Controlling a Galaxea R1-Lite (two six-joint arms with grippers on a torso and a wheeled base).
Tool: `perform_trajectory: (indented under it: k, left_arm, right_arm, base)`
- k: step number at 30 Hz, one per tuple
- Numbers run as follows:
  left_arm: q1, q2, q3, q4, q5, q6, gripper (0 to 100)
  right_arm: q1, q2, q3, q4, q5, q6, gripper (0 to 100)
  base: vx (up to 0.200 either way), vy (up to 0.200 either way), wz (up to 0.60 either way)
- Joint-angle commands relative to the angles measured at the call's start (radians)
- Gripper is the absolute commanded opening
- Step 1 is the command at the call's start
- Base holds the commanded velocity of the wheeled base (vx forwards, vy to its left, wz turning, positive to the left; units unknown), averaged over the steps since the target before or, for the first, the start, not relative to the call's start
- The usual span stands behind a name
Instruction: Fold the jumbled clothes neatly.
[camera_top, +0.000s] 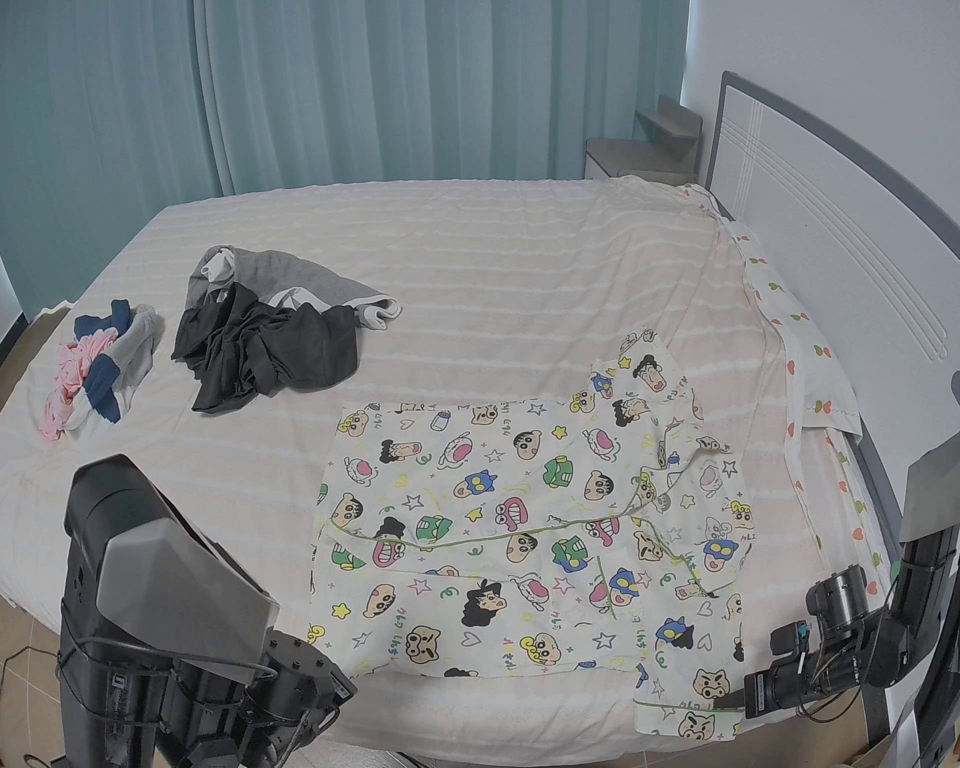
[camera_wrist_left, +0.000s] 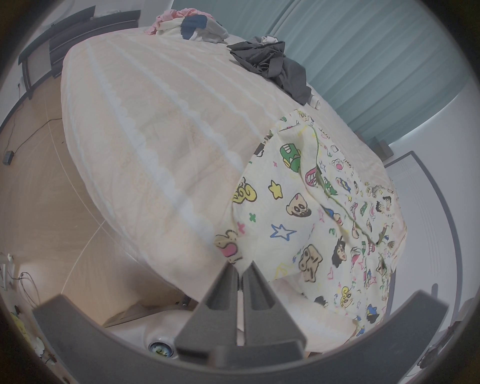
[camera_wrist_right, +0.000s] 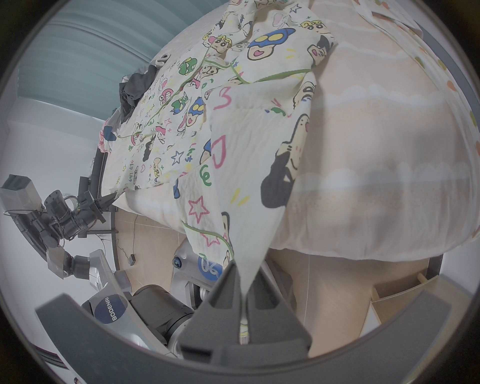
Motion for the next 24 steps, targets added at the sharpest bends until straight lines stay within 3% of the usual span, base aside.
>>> perform_trajectory:
  k: [1, 8, 24]
  left_arm:
    - [-0.027, -0.022, 0.018, 0.049, -0.003, -0.022, 0]
    - [-0.032, -0.092, 0.018, 0.152, -0.012, -0.023, 0]
    - [-0.044, -0.227, 0.018, 0.37, -0.118, -0.025, 0]
  right_arm:
    - [0.002, -0.063, 0.018, 0.056, 0.0, -0.001, 0]
    - [0.002, -0.112, 0.018, 0.134, 0.001, -0.001, 0]
    - [0.042, -0.243, 0.018, 0.337, 0.001, -0.01, 0]
  base:
    - [0.0, 0.0, 0.0]
    - [0.0, 0.0, 0.0]
    - [0.0, 0.0, 0.0]
